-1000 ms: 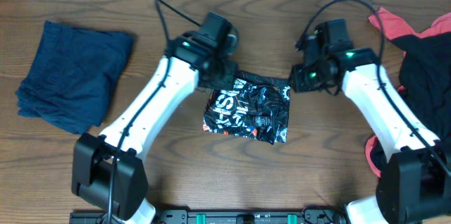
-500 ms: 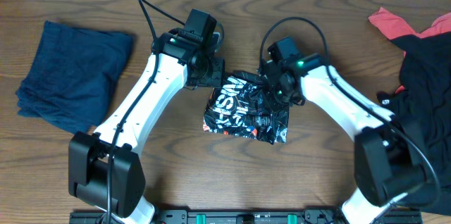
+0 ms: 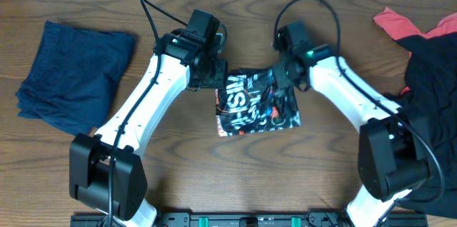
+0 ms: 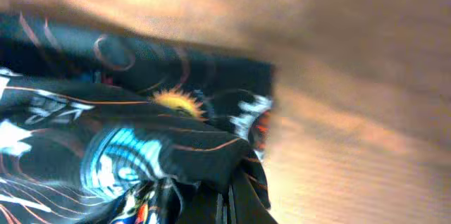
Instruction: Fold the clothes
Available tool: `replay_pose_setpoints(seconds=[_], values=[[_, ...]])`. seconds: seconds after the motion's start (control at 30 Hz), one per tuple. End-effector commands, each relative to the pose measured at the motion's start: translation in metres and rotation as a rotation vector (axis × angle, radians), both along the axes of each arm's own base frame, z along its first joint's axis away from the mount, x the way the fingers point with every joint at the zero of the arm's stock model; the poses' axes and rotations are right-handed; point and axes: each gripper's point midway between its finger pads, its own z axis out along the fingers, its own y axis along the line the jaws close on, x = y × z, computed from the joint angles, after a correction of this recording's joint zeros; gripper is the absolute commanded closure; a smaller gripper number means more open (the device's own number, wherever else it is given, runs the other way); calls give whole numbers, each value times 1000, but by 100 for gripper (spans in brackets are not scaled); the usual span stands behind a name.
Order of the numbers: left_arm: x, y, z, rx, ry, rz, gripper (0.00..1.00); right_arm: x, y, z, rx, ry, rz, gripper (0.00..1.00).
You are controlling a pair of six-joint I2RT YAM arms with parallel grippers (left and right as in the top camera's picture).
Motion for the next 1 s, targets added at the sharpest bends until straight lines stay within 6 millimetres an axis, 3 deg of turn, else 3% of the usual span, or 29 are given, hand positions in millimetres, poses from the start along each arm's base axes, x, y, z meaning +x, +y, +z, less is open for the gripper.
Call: replay_pose_setpoints(seconds=[0.0,0.17,0.3,0.4,0.47,0.57,0.7,0.83,0.97], values=[[-1,6,-1,17,0,2,51,9,-14,14,-41,-48,13,97],[-1,6,-1,17,0,2,51,26,-40,21,-119,-129,-111,91],[-1,6,-1,17,0,2,51,46,-41,32,-89,-212,-130,76],[-1,6,-1,16,-1,2,51,47,-40,33,-83,-219,-128,74],[1,5,0,13,-10,2,51,35,-34,25,-56,-155,-101,74],[9,4,1,12,-44,6,51,-2,-23,8,4,21,-49,69],[24,0,-2,8,-88,-2,51,-43,-25,-4,3,198,-31,66],[35,-6,-23,13,-82,-16,51,-62,-26,-7,-10,275,-23,65],[42,-12,-52,27,-52,-30,51,-67,-24,-8,2,295,-17,64]])
